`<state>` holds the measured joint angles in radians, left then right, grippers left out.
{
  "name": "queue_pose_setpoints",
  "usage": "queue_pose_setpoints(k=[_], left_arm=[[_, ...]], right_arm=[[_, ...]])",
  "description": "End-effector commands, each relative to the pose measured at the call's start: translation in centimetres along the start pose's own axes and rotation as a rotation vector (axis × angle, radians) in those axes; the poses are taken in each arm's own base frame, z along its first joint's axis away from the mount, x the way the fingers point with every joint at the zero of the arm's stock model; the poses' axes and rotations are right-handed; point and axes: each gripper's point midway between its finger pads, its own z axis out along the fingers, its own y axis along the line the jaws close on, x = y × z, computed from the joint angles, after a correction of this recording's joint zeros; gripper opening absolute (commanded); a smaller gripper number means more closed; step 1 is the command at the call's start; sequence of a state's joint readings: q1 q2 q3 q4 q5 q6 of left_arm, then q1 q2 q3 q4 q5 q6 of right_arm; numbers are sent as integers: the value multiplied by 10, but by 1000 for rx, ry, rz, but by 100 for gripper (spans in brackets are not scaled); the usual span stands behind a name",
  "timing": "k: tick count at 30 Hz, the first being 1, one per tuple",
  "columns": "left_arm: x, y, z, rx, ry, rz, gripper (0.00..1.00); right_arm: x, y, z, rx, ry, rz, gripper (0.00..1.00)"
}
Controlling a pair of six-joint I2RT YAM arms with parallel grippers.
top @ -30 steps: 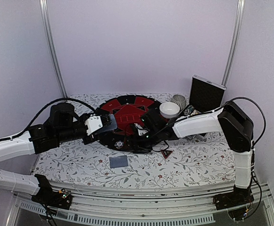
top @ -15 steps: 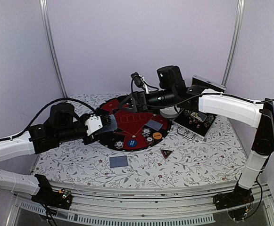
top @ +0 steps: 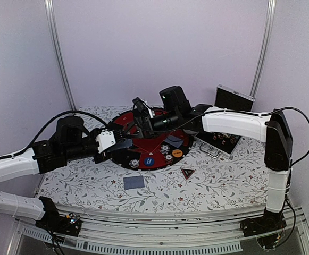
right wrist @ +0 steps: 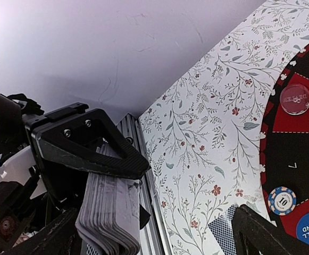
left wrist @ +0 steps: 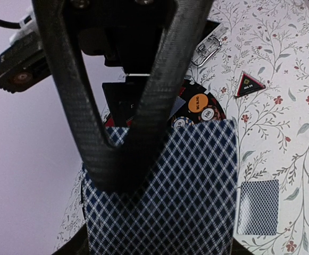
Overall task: Distribute texas hold em gaming equipment
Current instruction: Pick up the poker card from the face-down deck piles.
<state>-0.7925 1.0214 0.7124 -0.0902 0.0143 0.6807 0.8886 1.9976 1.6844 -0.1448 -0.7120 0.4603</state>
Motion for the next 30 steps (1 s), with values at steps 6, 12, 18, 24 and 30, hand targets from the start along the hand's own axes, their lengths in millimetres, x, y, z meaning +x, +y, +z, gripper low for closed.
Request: queue_pose_setpoints(k=[6, 12, 18, 24, 30], left_arm=[[-7, 10, -4, -32, -34, -1, 53], [-7, 9, -3, -31, -33, -1, 53], [-6, 9, -2, -28, -26, -2, 53], [-6, 8, -2, -28, -28, -2, 53], [-5, 8, -1, -27, -25, -1, 53]], right_arm=[[-2, -21, -1, 136, -1, 18, 97], [-3, -21, -21, 162, -13, 4, 91], [-5, -6, -21, 104, 0, -24, 82], [-10, 5, -26, 85, -5, -47, 61], [-10, 13, -29, 55, 4, -46, 28]])
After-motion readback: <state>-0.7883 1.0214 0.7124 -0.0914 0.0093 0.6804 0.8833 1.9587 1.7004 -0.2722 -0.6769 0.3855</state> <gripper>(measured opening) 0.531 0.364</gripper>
